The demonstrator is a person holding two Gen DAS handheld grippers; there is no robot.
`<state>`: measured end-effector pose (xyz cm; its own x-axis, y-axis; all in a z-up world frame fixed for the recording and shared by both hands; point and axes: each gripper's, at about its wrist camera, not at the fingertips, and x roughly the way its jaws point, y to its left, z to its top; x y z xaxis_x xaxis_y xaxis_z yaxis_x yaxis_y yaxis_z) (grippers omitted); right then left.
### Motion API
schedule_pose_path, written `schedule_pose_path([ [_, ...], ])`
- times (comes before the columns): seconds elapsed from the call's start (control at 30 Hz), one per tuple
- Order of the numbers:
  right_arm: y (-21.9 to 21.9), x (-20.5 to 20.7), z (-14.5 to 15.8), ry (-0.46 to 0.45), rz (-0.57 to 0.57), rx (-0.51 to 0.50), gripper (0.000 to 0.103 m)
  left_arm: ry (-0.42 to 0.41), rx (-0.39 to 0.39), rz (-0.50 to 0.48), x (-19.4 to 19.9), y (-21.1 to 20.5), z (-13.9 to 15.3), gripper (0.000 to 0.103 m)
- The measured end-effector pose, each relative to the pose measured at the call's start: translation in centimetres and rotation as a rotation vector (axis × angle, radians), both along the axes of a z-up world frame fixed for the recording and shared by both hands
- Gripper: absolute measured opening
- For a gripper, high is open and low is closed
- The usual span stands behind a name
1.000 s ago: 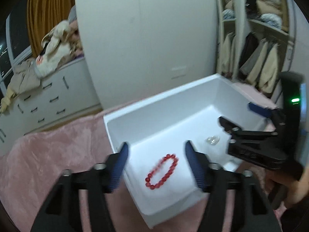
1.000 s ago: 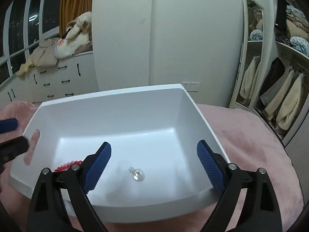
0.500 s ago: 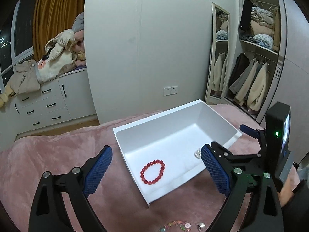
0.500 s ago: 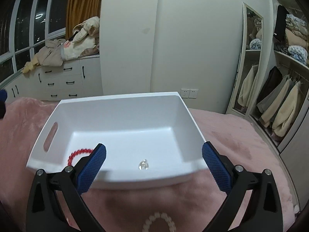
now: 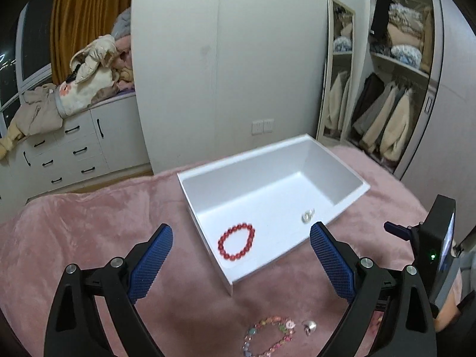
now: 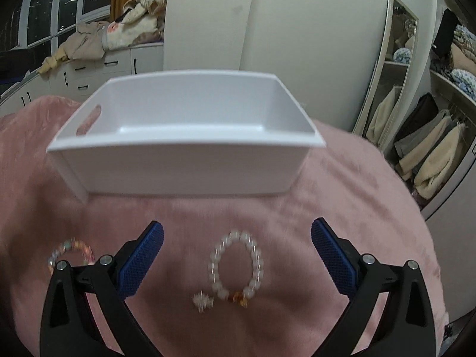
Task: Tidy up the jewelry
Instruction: 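Grasp the multicolour bracelet with the left tool while the right tool grasps the white bracelet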
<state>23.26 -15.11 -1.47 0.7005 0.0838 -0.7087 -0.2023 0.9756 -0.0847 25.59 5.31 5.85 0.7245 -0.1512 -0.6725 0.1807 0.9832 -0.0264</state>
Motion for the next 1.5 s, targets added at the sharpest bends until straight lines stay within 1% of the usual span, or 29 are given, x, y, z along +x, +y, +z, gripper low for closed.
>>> schedule_pose_path([
  [0.13, -0.4, -0.6, -1.3, 0.039, -0.021, 0.0, 0.096, 0.063, 0.03, -0.025, 0.1, -0.7, -1.9, 0.095],
  [0.2, -0.7, -0.9, -1.8, 0.053, -0.03, -0.003, 0.09, 0.081, 0.044, -0.038, 0.0, -1.1, -2.7, 0.095],
  [0.23, -0.9, -1.1, -2.0, 0.055, -0.038, 0.002, 0.089, 0.093, 0.046, -0.046, -0.1, -1.1, -3.1, 0.095],
  [0.3, -0.9, -1.4, -2.3, 0.059, -0.045, 0.003, 0.085, 0.128, 0.034, -0.046, -0.2, -0.9, -3.9, 0.095],
  [0.37, -0.8, -1.7, -2.8, 0.076, -0.04, 0.014, 0.079, 0.144, -0.003, -0.061, -0.4, -0.6, -4.1, 0.095],
  [0.47, -0.8, -1.7, -3.6, 0.097, -0.061, 0.006, 0.079, 0.151, -0.013, -0.082, -1.0, -0.5, -4.4, 0.095],
  [0.57, -0.9, -1.6, -5.0, 0.143, -0.087, 0.02, 0.066, 0.177, -0.003, -0.085, -1.3, -0.6, -5.7, 0.095],
  [0.63, -0.6, -2.0, -5.7, 0.154, -0.082, 0.03, 0.066, 0.211, 0.014, -0.071, -1.4, -1.2, -7.3, 0.095],
  [0.67, -0.4, -2.1, -5.9, 0.155, -0.08, 0.037, 0.066, 0.244, 0.028, -0.071, -1.6, -1.8, -8.6, 0.095],
  [0.7, -0.2, -2.2, -6.0, 0.156, -0.082, 0.037, 0.066, 0.268, 0.057, -0.083, -1.9, -2.6, -10.0, 0.095],
  [0.73, 0.0, -2.2, -6.1, 0.155, -0.09, 0.034, 0.066, 0.277, 0.083, -0.09, -2.0, -3.1, -10.7, 0.094],
  [0.8, 0.3, -2.1, -6.1, 0.162, -0.099, 0.028, 0.066, 0.294, 0.179, -0.088, -2.1, -4.3, -12.4, 0.094],
  [0.83, 0.5, -2.0, -6.1, 0.163, -0.097, 0.016, 0.066, 0.299, 0.211, -0.08, -1.9, -4.5, -12.9, 0.094],
  [0.87, 0.7, -2.0, -6.1, 0.164, -0.095, 0.008, 0.066, 0.303, 0.238, -0.065, -1.7, -4.5, -13.3, 0.09],
  [0.9, 0.8, -1.9, -6.0, 0.165, -0.094, 0.01, 0.066, 0.312, 0.233, -0.069, -1.5, -4.4, -13.5, 0.086],
  [0.97, 0.7, -1.8, -6.0, 0.168, -0.098, 0.021, 0.066, 0.349, 0.196, -0.11, -1.4, -4.1, -13.8, 0.076],
  [1.03, 0.6, -1.8, -6.0, 0.171, -0.1, 0.027, 0.067, 0.359, 0.194, -0.14, -1.4, -4.3, -14.1, 0.075],
  [1.1, 0.5, -1.9, -6.0, 0.175, -0.108, 0.031, 0.066, 0.363, 0.221, -0.163, -1.3, -4.7, -14.8, 0.075],
  [1.2, 0.4, -1.6, -6.0, 0.183, -0.124, 0.034, 0.066, 0.393, 0.231, -0.2, -1.1, -5.0, -16.0, 0.079],
  [1.23, 0.5, -1.3, -6.0, 0.185, -0.125, 0.025, 0.065, 0.394, 0.233, -0.205, -1.0, -5.1, -16.2, 0.08],
  [1.27, 0.7, -1.3, -6.0, 0.186, -0.124, 0.014, 0.06, 0.393, 0.231, -0.21, -0.9, -5.1, -16.2, 0.08],
  [1.3, 1.1, -1.3, -6.0, 0.188, -0.118, 0.012, 0.052, 0.395, 0.224, -0.211, -0.7, -5.0, -16.1, 0.079],
  [1.33, 1.5, -1.4, -5.9, 0.191, -0.11, 0.014, 0.048, 0.401, 0.202, -0.217, -0.5, -4.8, -15.8, 0.071],
  [1.37, 1.7, -1.4, -5.9, 0.193, -0.108, 0.016, 0.042, 0.406, 0.179, -0.226, -0.4, -4.8, -15.6, 0.056],
  [1.4, 1.9, -1.4, -5.8, 0.198, -0.11, 0.019, 0.039, 0.413, 0.158, -0.234, -0.2, -4.6, -15.3, 0.049],
  [1.47, 2.2, -1.5, -5.7, 0.193, -0.106, 0.02, 0.033, 0.415, 0.136, -0.235, 0.5, -4.2, -14.6, 0.024],
  [1.5, 2.3, -1.7, -5.5, 0.18, -0.108, 0.022, 0.028, 0.417, 0.125, -0.235, 0.8, -4.1, -14.3, 0.02],
])
